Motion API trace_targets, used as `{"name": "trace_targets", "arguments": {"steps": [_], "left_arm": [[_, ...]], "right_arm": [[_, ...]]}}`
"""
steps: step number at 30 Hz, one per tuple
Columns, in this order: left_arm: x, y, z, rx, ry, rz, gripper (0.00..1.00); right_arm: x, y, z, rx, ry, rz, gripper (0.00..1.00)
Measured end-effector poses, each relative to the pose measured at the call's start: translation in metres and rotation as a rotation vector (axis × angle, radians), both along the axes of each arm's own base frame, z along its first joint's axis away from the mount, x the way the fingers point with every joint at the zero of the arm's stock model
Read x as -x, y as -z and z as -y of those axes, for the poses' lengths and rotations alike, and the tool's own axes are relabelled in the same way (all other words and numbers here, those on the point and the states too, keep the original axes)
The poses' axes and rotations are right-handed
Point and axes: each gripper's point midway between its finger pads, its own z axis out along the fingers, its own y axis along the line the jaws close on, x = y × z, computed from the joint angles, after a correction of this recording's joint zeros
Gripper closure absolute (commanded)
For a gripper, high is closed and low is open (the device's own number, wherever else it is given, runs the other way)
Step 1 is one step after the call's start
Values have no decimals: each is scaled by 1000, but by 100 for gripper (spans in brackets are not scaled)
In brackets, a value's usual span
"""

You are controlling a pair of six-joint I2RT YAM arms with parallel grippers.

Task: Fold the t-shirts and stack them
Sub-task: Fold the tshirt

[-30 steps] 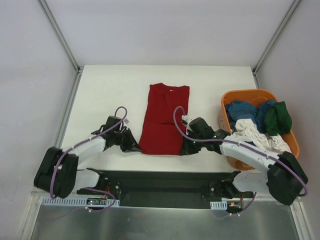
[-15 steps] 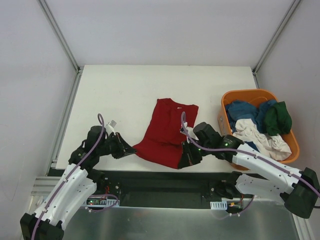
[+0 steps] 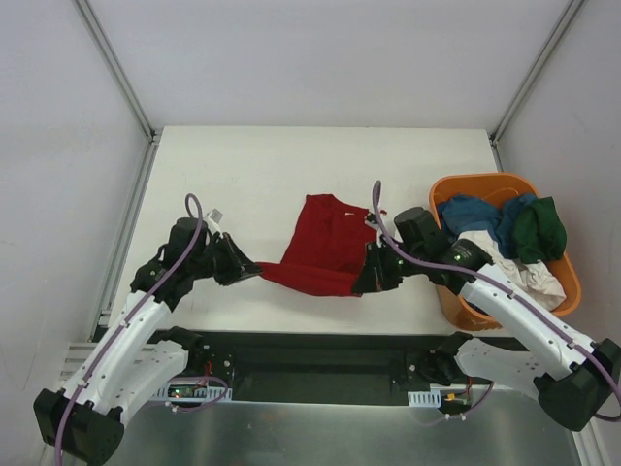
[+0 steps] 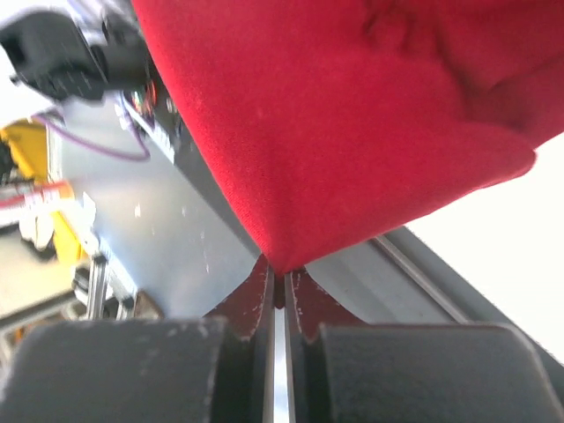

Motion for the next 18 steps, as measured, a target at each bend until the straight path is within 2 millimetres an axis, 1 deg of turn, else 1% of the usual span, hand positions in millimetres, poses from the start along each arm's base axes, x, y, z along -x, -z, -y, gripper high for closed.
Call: {"name": "trace_targets", "arguments": {"steps": [1,4,7,9,13,15,18], "left_arm": [[-4,-4,0,-8,-1,6,100],[-24,-26,4,-30,10,57,100],[-47,-45,10,-48,25,96,100],[-62,-51,13,-69,31,109,100],[-92,-58,20,-100,43,124,100],[-105,-59,23,-114,48,127,100],[-125,-56,28,-130,52,121,100]], "right_arm": [[-7,-5,1,-4,11,16,99],[-32,-19,6,-10,57,58,99],[-50,-21,9,-1,87,70,99],[-61,-20,12,14,103,65,99],[-84,-16,19,29,150,48,99],[-94,-13,21,23,173,31,99],[-106,-6,20,2,184,-5,99]]}}
